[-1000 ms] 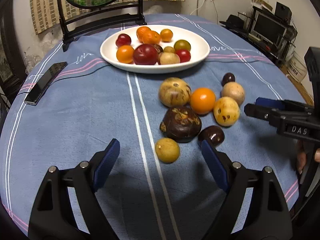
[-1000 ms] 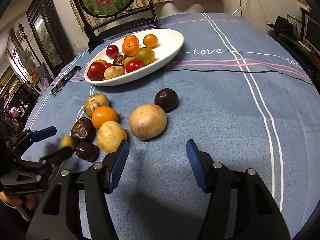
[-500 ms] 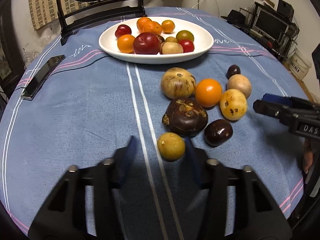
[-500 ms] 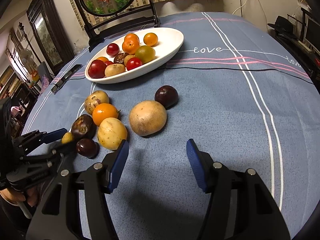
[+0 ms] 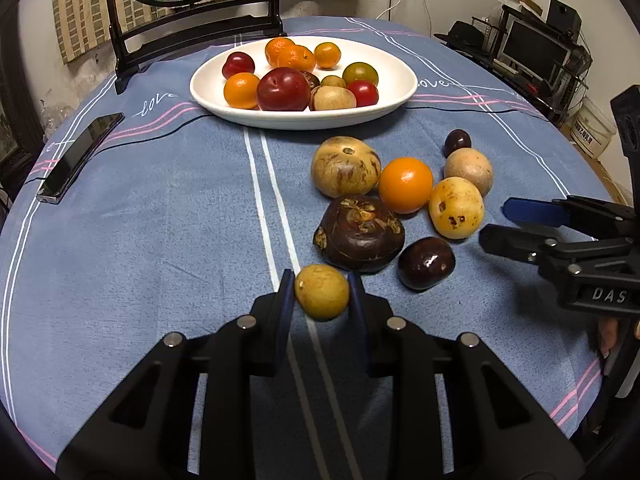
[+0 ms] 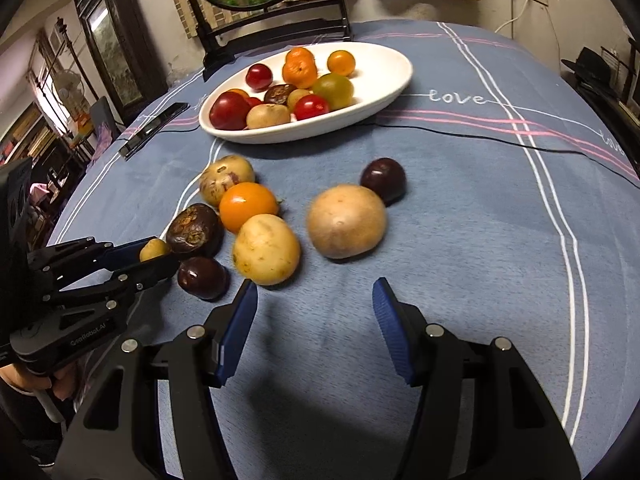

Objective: Organize fruits
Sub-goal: 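Grasp a small yellow-green citrus with the left tool while the right tool grasps a large pale fruit, then carry the citrus and pale fruit onto the white plate and open both tools, then move both open tools back from the plate to the fruit cluster, then grasp another large pale fruit with the right tool while the left tool grasps a dark maroon plum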

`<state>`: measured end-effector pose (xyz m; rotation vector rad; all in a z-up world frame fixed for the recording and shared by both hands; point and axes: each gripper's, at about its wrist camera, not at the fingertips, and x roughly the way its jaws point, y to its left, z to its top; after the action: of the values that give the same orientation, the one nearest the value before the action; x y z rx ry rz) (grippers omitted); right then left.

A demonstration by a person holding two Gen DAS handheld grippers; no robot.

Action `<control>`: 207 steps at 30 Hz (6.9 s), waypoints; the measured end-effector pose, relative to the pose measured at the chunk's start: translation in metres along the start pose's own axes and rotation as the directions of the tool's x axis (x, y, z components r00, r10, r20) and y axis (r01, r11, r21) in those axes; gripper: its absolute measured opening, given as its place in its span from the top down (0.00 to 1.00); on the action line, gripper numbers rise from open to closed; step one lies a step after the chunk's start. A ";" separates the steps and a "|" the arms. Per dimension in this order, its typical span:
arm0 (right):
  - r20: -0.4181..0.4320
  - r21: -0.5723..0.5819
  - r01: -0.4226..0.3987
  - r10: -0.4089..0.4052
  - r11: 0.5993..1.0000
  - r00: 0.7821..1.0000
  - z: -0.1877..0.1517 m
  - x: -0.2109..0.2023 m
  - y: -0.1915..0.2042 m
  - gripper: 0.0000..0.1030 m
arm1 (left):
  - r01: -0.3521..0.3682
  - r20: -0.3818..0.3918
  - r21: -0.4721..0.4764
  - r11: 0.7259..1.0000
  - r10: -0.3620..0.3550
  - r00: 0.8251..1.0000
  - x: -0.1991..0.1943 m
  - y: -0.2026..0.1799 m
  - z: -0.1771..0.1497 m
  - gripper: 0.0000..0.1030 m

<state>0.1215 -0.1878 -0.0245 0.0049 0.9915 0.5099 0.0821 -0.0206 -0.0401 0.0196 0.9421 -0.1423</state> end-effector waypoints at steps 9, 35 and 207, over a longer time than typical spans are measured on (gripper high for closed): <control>-0.014 -0.019 -0.011 0.011 1.000 1.000 0.016 0.016 0.017 0.48 | 0.009 0.003 -0.008 1.000 -0.009 1.000 0.000 0.001 -0.001 0.74; 0.146 -0.015 0.011 -0.008 1.000 0.989 0.011 -0.040 0.003 0.64 | -0.025 0.088 0.002 1.000 0.025 0.996 -0.038 0.011 0.014 0.74; 0.080 -0.039 0.017 -0.014 0.999 0.997 0.000 -0.014 -0.014 0.55 | 0.043 -0.053 -0.090 0.995 -0.048 0.997 0.006 -0.034 0.010 0.69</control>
<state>0.1213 -0.2065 -0.0164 -0.0176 0.9030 0.5116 0.0896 -0.0555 -0.0379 -0.0805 1.0039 -0.1422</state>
